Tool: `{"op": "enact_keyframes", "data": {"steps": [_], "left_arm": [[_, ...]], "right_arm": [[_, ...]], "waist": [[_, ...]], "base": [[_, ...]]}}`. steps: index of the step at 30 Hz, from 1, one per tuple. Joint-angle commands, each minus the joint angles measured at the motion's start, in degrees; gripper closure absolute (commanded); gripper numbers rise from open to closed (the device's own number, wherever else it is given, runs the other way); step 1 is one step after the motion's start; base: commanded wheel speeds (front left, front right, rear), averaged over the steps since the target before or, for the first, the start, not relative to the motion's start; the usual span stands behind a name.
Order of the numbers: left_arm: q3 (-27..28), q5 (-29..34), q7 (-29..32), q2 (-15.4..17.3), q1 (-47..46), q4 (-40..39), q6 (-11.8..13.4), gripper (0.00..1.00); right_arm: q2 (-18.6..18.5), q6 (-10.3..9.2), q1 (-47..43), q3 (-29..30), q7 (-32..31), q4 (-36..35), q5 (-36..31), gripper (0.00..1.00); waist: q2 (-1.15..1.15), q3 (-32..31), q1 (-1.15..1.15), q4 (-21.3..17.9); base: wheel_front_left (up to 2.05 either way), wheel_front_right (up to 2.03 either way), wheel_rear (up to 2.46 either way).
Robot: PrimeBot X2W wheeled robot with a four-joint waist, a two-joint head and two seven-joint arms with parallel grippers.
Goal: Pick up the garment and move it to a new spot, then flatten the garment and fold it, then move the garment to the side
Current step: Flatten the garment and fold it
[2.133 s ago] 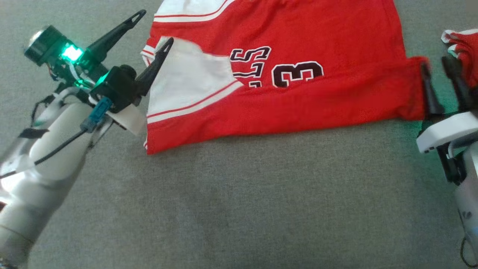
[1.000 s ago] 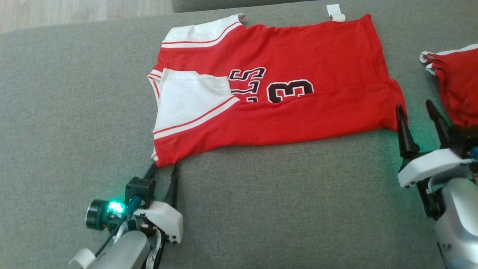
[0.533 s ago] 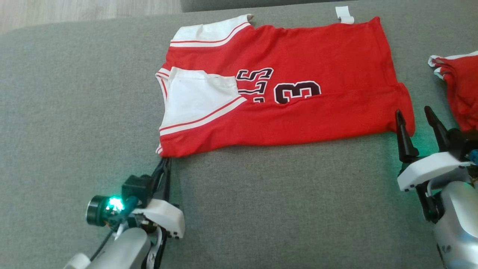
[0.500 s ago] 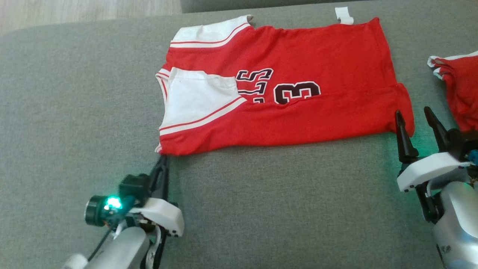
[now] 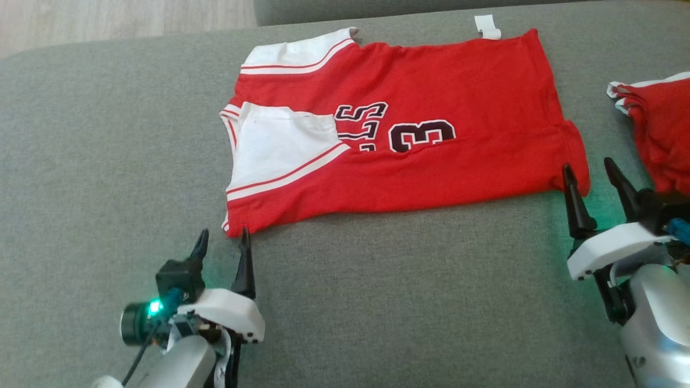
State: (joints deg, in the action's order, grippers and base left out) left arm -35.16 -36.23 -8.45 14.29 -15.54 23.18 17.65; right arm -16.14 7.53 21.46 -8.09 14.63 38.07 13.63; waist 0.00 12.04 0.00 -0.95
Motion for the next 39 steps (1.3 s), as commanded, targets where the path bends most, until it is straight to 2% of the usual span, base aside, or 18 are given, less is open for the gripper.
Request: {"op": "enact_keyframes", "data": {"steps": [1,10,17,22,28,34,37,38,39], "left_arm": [[2.3,-0.5,-0.4,0.3,-2.3,-0.1,-0.1,0.00],[2.0,-1.3,-3.2,-2.6,-4.7,7.1,-2.6,0.00],[3.0,-2.4,-5.3,-3.3,-5.4,6.5,-6.0,0.00],[4.7,-5.5,-5.1,-3.5,-4.2,3.7,-8.0,0.00],[5.6,-7.9,-3.1,-3.9,-4.7,4.4,-8.9,0.00],[4.7,-7.2,-1.3,-3.8,-5.5,7.1,-7.1,0.00],[4.5,-6.8,-1.3,-3.8,-5.8,8.1,-6.6,0.52],[4.4,-6.8,-1.2,-3.8,-5.9,8.3,-6.5,0.61],[4.3,-6.8,-1.1,-3.9,-6.0,8.6,-6.6,0.78]], "right_arm": [[0.2,-0.04,-0.2,-1.1,0.4,-1.3,0.4,0.00],[0.4,-0.04,-0.7,-1.3,0.4,-1.3,0.5,0.00],[0.6,-0.04,-0.8,-1.0,0.4,-1.2,0.2,0.00],[0.5,-0.04,-0.7,-1.0,0.4,-1.3,0.1,0.00],[0.7,-0.04,-0.3,-1.2,0.4,-1.3,0.1,0.00],[0.5,-0.04,0.2,-1.4,0.4,-1.5,0.3,0.00],[0.3,-0.04,0.2,-1.2,0.4,-1.5,0.4,0.00],[0.3,-0.04,0.1,-1.1,0.4,-1.5,0.4,0.00],[0.2,-0.04,0.1,-1.0,0.4,-1.5,0.4,0.00]], "waist": [[0.00,0.3,0.00,-0.3],[0.00,1.0,0.00,-0.5],[0.00,0.8,0.00,-0.2],[0.00,0.9,0.00,0.0],[0.00,1.4,0.00,-0.1],[0.00,2.0,0.00,-0.7],[0.00,2.2,0.00,-0.7],[0.00,2.2,0.00,-0.7],[0.00,2.2,0.00,-0.6]], "base": [[0.00,0.00,0.00],[0.00,0.00,0.00],[0.00,0.00,0.00],[0.00,0.00,0.00],[0.00,0.00,0.00],[0.00,0.00,0.00],[0.00,0.00,0.00],[0.00,0.00,0.00],[0.00,0.00,0.00]]}}
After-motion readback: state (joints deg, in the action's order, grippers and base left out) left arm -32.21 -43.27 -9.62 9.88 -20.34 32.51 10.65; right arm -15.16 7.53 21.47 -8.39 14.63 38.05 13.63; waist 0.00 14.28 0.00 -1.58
